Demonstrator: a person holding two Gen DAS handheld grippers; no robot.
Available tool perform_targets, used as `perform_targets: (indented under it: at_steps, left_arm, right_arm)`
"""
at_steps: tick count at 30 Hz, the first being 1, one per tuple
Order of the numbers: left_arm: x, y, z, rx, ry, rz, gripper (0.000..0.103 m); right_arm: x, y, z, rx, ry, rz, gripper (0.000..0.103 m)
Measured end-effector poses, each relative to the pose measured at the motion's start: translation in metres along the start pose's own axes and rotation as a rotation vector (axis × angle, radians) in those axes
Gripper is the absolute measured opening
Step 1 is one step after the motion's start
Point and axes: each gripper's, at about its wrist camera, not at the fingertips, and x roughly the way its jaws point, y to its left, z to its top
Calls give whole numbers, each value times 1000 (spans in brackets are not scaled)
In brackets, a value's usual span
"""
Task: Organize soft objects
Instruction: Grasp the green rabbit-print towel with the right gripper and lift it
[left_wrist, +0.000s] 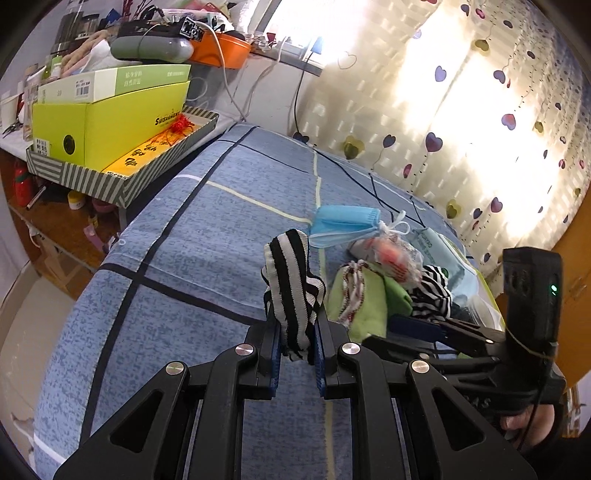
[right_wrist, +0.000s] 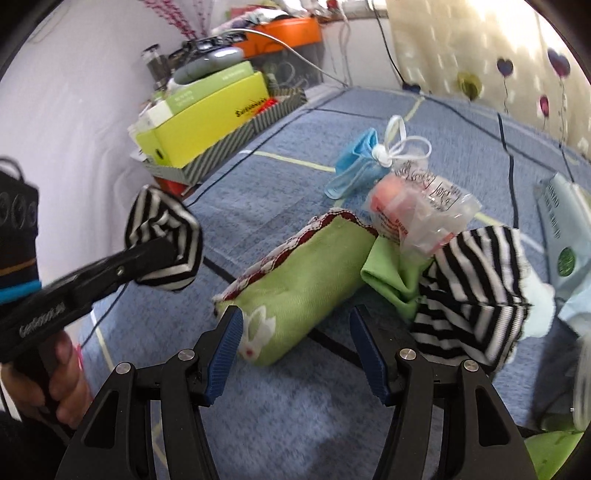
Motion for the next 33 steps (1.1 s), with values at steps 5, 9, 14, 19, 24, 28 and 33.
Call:
perform_targets:
  at_steps: [5, 9, 14, 19, 24, 28, 33]
  left_arm:
    - [3, 6, 1, -3, 5, -11, 15]
    - [6, 7, 1, -2, 14, -19, 15]
    - [8, 3, 1, 4, 19, -30, 15]
    - [5, -4, 1, 13, 17, -40, 15]
    - [-4, -18, 0, 33, -3, -43, 15]
    - [-10, -31, -2, 51, -12, -48, 15]
    - [-16, -53, -6, 84, -17, -60, 15]
  right_arm:
    - [12, -3, 9, 52, 13, 14, 60]
    - [20, -3, 14, 69, 15, 16, 60]
    - [20, 1, 18, 44, 0, 17, 34]
    - [7, 8, 16, -9, -32, 6, 28]
    - [-16, 14, 9, -55, -80, 10, 26]
    - [-37, 15, 3, -76, -122, 6, 26]
    - [-65, 11, -7, -84, -173, -5, 26]
